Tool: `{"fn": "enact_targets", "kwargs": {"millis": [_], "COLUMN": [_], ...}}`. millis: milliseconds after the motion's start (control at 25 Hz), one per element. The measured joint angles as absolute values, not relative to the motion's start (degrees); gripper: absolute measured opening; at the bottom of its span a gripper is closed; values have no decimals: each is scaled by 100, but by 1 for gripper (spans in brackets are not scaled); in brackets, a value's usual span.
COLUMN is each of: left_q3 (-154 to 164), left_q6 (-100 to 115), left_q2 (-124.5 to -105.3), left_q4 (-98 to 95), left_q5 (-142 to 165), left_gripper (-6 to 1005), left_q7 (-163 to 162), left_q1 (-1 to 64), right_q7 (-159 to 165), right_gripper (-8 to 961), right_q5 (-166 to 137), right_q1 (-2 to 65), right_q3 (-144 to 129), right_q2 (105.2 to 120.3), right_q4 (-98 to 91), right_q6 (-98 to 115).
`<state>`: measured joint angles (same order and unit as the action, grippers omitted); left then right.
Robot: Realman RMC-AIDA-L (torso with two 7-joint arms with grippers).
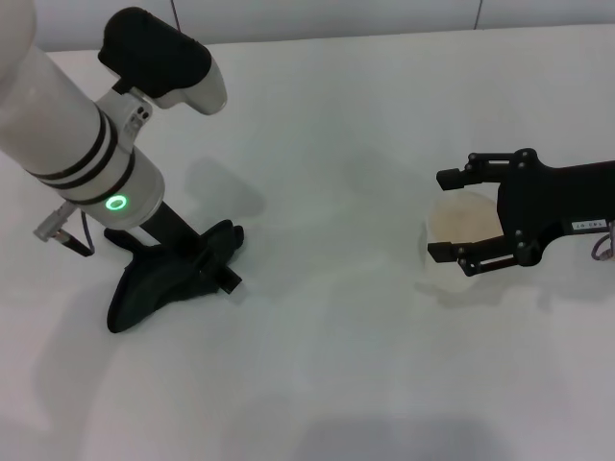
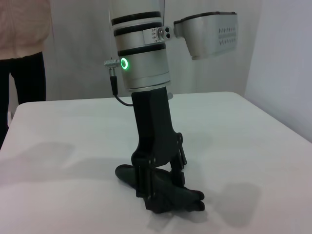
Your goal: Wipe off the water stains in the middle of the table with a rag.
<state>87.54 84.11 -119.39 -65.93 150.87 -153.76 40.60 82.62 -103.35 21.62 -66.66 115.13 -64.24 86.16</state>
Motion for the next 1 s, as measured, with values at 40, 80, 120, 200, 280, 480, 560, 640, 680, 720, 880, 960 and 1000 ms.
{"fn": "enact_targets", "kwargs": {"millis": [40,80,120,200,280,480,560,640,680,720,880,960,1000], "left_q3": [8756,8756,8754,8649,8356,7243,6862,6622,6541,6460,6282,6200,6183], "left_q6": [8428,8467,8524,8806,9049,9314,9315,9318,9328,9340,9340,9351,9358], "left_q2": [-11942,-11941,-11941,-11928,-11917,-11908,-11904,-11901,-11902,-11902,-11905,-11905,-11905], "left_q4": [-6600,-6638,-6689,-7092,-7622,-8387,-8278,-8061,-7924,-7769,-6858,-6134,-5986], "left_q5": [15051,14956,14854,14313,13823,12309,11789,11383,11199,11008,10124,9553,9466], "left_gripper": [820,840,860,879,878,876,875,871,870,868,865,865,865], "left_q7": [-15371,-15344,-15304,-15098,-14885,-14221,-13925,-13609,-13432,-13190,-11814,-10715,-10529], "left_q1": [4060,4060,4054,3920,3677,2997,2803,2625,2539,2439,2038,1840,1812], "right_q7": [8262,8262,8262,8264,8267,8269,8270,8270,8270,8271,8271,8271,8271], "right_gripper": [857,857,857,857,857,857,857,857,857,857,857,857,857], "right_q5": [-10335,-10335,-10335,-10341,-10346,-10346,-10348,-10350,-10350,-10350,-10348,-10346,-10346], "right_q1": [2162,2162,2162,2163,2162,2161,2156,2154,2154,2153,2153,2153,2153], "right_q3": [-6667,-6667,-6662,-6648,-6639,-6629,-6627,-6627,-6627,-6626,-6628,-6630,-6630], "right_q2": [11513,11513,11513,11513,11513,11513,11513,11514,11513,11513,11513,11513,11513], "right_q4": [-6424,-6423,-6422,-6416,-6414,-6407,-6407,-6407,-6408,-6413,-6420,-6408,-6398], "right_q6": [8615,8615,8615,8612,8617,8633,8638,8642,8644,8648,8663,8664,8665]}}
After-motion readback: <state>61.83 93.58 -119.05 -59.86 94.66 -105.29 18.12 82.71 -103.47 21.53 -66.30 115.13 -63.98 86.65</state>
